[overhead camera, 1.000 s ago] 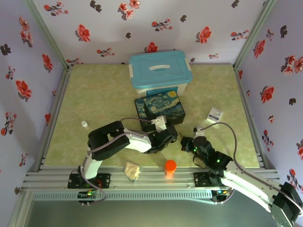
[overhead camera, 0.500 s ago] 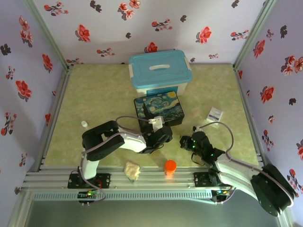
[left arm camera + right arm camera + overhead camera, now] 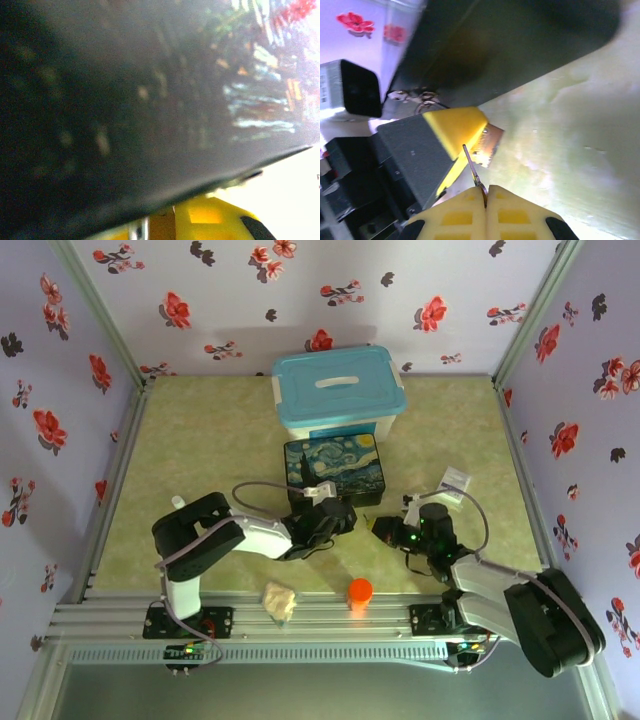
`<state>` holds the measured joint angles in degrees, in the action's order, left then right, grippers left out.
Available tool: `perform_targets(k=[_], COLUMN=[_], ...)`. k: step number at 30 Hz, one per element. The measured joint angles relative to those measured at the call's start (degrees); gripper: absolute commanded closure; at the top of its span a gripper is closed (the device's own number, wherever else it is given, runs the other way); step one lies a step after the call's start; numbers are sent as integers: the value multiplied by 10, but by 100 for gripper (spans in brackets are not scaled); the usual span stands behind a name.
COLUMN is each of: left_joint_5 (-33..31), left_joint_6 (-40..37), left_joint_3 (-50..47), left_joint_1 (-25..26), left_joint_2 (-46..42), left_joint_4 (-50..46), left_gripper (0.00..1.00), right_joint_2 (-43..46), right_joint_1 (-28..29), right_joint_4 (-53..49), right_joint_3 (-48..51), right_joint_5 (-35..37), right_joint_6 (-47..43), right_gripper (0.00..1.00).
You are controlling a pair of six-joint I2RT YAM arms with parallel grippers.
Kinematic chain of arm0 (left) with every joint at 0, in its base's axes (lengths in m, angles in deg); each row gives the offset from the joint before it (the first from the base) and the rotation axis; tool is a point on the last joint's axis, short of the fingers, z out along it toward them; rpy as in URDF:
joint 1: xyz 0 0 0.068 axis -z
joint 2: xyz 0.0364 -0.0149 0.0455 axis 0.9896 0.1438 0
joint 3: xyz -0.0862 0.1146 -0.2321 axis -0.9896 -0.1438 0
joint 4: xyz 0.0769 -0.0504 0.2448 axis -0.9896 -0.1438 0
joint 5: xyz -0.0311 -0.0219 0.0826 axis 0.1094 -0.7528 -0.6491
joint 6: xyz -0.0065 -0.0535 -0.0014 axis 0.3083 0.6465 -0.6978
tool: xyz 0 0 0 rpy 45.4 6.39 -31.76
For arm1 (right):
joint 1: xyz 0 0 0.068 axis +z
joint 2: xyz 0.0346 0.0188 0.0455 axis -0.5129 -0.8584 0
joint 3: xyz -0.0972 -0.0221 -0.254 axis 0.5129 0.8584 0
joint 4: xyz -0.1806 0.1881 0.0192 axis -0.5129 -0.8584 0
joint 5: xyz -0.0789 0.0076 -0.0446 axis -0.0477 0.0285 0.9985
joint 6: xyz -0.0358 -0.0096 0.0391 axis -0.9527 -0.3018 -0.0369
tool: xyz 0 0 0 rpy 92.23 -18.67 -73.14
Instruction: Unlock a padlock with a key
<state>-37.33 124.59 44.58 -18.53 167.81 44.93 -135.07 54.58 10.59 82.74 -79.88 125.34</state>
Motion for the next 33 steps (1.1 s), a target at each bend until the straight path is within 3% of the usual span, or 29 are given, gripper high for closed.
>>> perform_targets(k=[9, 20, 33], left_joint_5=[36, 60, 71], left_joint_6=[37, 49, 52], left_joint_3=[-24, -29, -56], left_joint_1=[-2, -12, -16], left_joint_2=[-22, -39, -59], left_joint_4=[54, 40, 52], left_gripper=[100, 100, 100], right_joint_2=[28, -120, -134], right_joint_1=[-16, -24, -25], right_joint_4=[-9, 105, 128], right_joint_3=[-1, -5, -5], right_joint_5=[-56, -109, -126], right_joint_6=[-2, 21, 36], right_gripper=[100, 100, 100])
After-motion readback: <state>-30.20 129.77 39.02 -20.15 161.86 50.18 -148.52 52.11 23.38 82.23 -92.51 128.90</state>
